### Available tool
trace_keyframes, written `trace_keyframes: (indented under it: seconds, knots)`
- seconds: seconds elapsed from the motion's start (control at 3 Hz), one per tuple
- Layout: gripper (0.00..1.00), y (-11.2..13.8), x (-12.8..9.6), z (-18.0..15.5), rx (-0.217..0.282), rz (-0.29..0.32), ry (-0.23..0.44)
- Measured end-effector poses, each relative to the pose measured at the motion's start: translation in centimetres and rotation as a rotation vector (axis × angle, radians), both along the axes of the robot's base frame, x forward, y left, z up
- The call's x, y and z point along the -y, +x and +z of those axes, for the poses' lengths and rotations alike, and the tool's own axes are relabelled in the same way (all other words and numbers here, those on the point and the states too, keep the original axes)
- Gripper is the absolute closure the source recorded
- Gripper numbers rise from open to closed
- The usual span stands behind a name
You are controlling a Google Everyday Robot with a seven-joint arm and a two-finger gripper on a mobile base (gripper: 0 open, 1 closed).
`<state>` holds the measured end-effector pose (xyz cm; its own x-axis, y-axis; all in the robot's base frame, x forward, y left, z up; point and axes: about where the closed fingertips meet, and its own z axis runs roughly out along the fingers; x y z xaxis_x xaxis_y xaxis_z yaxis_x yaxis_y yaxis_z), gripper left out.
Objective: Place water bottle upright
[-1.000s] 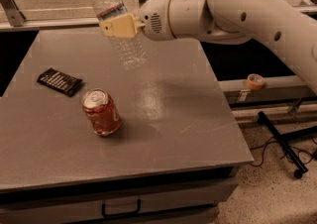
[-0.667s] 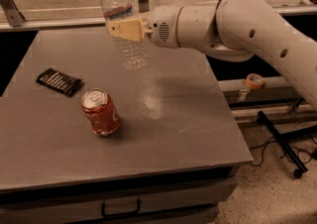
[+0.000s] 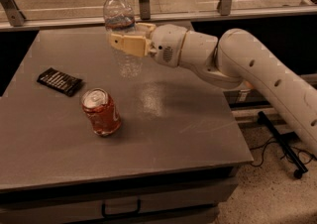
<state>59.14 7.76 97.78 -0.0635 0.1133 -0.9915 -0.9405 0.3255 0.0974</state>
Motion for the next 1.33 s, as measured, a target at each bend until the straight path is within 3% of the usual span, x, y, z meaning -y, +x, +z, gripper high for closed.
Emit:
trace_keyframes:
  seconds: [0.67,1.33]
  knots:
    - [1.00,-1.5,1.0,-1.4,0.060,-0.002,-0.003]
    - [1.00,-2.2,1.7,-3.1,0.070,-0.033,0.008]
